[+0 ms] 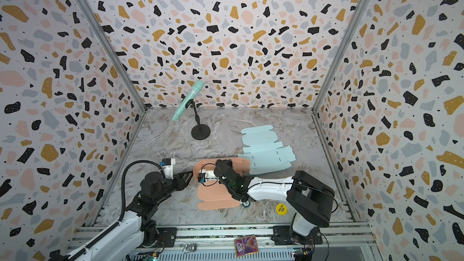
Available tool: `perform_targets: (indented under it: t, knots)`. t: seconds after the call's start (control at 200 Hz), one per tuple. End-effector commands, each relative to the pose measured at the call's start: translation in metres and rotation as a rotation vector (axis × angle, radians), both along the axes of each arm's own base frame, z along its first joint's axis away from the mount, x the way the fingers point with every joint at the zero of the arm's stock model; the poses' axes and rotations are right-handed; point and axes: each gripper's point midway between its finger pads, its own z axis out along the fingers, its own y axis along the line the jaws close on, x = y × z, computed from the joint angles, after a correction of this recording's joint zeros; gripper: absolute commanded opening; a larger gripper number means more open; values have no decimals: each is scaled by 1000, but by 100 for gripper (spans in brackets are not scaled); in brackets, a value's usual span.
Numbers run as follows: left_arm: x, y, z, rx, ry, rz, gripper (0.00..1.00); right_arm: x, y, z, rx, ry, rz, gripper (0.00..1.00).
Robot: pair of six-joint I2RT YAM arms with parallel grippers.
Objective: Assemble paper box
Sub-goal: First fold the bottom flaps of a flat cardboard box at the center of the table.
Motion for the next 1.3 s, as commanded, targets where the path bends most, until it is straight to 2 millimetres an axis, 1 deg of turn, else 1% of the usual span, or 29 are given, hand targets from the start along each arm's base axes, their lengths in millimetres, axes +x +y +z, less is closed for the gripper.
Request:
perform_targets:
  t: [0.0, 0.175, 0.426, 0.591, 0.881, 0.946, 0.986, 1.216, 1.297]
  knots:
    - [4, -6, 16, -25, -59, -9, 44, -3, 5, 6, 22, -23, 3, 0]
    - [8, -16, 24, 0, -82, -34, 48, -10, 9, -1, 10, -19, 19, 1]
    - [7, -21, 13, 45, -81, -52, 54, -16, 12, -8, 10, -19, 36, 3]
    - [7, -21, 12, 83, -107, -57, 57, -22, 14, -12, 9, -19, 45, 6]
    - [5, -25, 11, 147, -200, -88, 59, -31, 14, -18, 11, 7, 48, 11]
    - [6, -27, 14, 146, -220, -91, 59, -33, 15, -19, 10, 10, 52, 12]
    - [7, -26, 13, 154, -218, -87, 59, -33, 15, -20, 10, 13, 53, 12]
    - [7, -24, 9, 150, -218, -63, 58, -33, 16, -21, 7, 4, 55, 11]
    - [9, -22, 10, 155, -222, -53, 57, -27, 11, -18, 5, -14, 40, 9]
